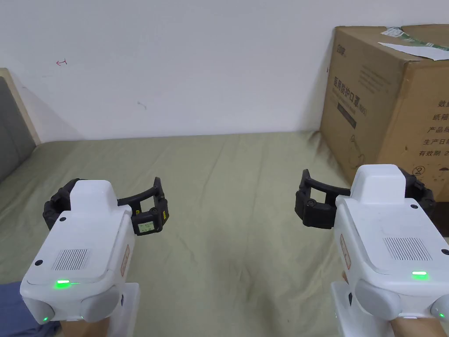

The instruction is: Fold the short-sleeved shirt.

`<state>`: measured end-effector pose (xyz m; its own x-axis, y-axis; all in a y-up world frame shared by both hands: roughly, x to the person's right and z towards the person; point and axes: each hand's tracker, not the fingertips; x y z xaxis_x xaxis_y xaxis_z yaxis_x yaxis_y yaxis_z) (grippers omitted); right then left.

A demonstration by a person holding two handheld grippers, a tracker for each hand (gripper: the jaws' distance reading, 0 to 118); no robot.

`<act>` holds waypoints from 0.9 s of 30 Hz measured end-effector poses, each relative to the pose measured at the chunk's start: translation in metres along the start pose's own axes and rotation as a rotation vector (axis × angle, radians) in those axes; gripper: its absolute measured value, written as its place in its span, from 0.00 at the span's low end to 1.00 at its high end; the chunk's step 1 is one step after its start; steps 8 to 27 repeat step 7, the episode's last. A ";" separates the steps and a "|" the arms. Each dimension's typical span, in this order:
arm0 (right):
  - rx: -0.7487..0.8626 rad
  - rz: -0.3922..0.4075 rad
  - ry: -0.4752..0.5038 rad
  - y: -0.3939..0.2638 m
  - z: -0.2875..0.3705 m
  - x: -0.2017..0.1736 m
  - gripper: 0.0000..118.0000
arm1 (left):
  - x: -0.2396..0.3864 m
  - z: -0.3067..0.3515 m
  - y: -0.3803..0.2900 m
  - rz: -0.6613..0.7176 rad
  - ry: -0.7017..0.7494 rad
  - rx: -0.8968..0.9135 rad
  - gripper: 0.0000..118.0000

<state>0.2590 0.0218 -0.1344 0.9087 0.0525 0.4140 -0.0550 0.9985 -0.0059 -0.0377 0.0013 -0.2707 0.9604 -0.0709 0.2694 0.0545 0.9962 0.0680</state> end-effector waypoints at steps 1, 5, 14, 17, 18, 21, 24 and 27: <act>-0.002 0.002 0.000 0.000 0.000 0.000 1.00 | 0.000 0.000 0.000 -0.001 0.000 0.000 1.00; -0.002 0.003 -0.001 0.000 0.000 0.001 1.00 | 0.000 0.000 0.000 -0.003 -0.001 -0.001 1.00; -0.003 -0.001 -0.001 0.000 0.000 0.002 1.00 | 0.000 0.001 0.000 -0.002 0.001 0.000 1.00; -0.003 -0.001 -0.001 0.000 0.000 0.002 1.00 | 0.000 0.001 0.000 -0.002 0.001 0.000 1.00; -0.003 -0.001 -0.001 0.000 0.000 0.002 1.00 | 0.000 0.001 0.000 -0.002 0.001 0.000 1.00; -0.003 -0.001 -0.001 0.000 0.000 0.002 1.00 | 0.000 0.001 0.000 -0.002 0.001 0.000 1.00; -0.003 -0.001 -0.001 0.000 0.000 0.002 1.00 | 0.000 0.001 0.000 -0.002 0.001 0.000 1.00; -0.003 -0.001 -0.001 0.000 0.000 0.002 1.00 | 0.000 0.001 0.000 -0.002 0.001 0.000 1.00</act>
